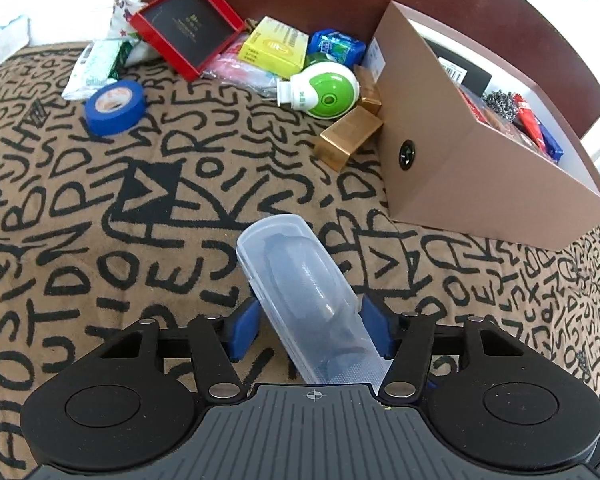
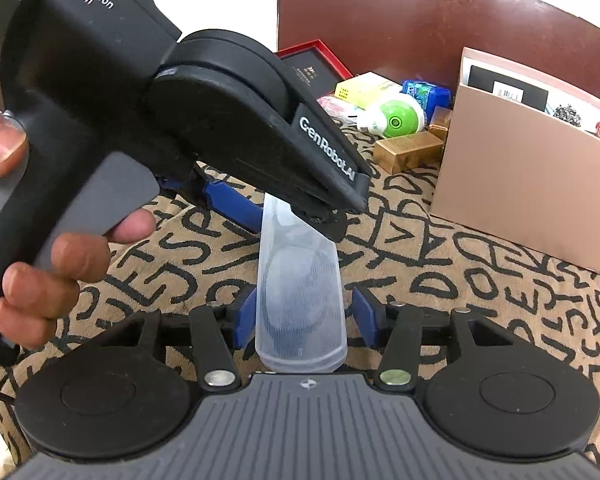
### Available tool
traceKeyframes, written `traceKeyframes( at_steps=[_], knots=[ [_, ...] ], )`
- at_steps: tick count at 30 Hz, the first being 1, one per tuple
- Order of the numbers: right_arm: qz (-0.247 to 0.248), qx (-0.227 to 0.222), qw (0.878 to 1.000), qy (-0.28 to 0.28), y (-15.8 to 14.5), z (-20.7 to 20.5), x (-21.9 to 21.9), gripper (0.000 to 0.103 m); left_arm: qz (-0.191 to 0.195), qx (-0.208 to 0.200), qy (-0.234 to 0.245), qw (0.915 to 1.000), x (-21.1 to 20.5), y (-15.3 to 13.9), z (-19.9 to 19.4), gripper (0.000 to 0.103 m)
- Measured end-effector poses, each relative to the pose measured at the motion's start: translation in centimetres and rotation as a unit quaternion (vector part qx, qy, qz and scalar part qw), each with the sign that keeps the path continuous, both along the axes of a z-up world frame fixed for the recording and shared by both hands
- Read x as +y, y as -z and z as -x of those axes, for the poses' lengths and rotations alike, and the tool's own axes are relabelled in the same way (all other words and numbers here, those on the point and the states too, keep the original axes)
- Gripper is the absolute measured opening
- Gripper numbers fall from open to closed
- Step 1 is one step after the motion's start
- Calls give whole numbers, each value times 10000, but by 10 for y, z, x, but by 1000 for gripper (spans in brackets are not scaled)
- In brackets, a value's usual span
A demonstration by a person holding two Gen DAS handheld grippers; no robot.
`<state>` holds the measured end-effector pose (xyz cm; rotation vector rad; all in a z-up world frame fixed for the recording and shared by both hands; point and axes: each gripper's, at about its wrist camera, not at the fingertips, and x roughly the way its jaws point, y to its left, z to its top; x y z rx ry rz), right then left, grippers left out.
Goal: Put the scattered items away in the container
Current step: 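Lift the glasses case with the left gripper and carry it over the box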
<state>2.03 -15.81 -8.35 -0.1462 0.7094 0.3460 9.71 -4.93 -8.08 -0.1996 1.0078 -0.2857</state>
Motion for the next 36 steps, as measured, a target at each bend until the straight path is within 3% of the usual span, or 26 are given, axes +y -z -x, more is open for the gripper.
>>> traceKeyframes(
  at_steps=[2,5,7,9,12,23,29,36],
  knots=[
    [2,25,10000,-51,2,1,1,55,-28,5,36,10000,-1,4,0,71],
    [-7,105,9999,-95,6,0,2,55,-113,-85,192,9997,-2,5,4,62],
    [-20,105,9999,-86,7,-2,3,55,-117,-114,234,9996,-3,6,6,62],
    [-19,97,9999,-90,7,-2,4,55,-90,-130,258,9995,-2,7,6,69],
    [-37,95,9999,-116,8,-3,4,56,-140,-179,311,9993,-3,8,7,63],
    [-266,173,9995,-30,0,5,-10,50,-111,-117,290,9994,-9,2,8,60],
    [-391,-175,9990,157,-24,31,-21,50,-162,-517,403,9977,-28,-27,22,60],
    [-407,-987,9933,447,-71,37,-47,50,-102,-1296,606,9897,-61,-84,22,60]
  ],
)
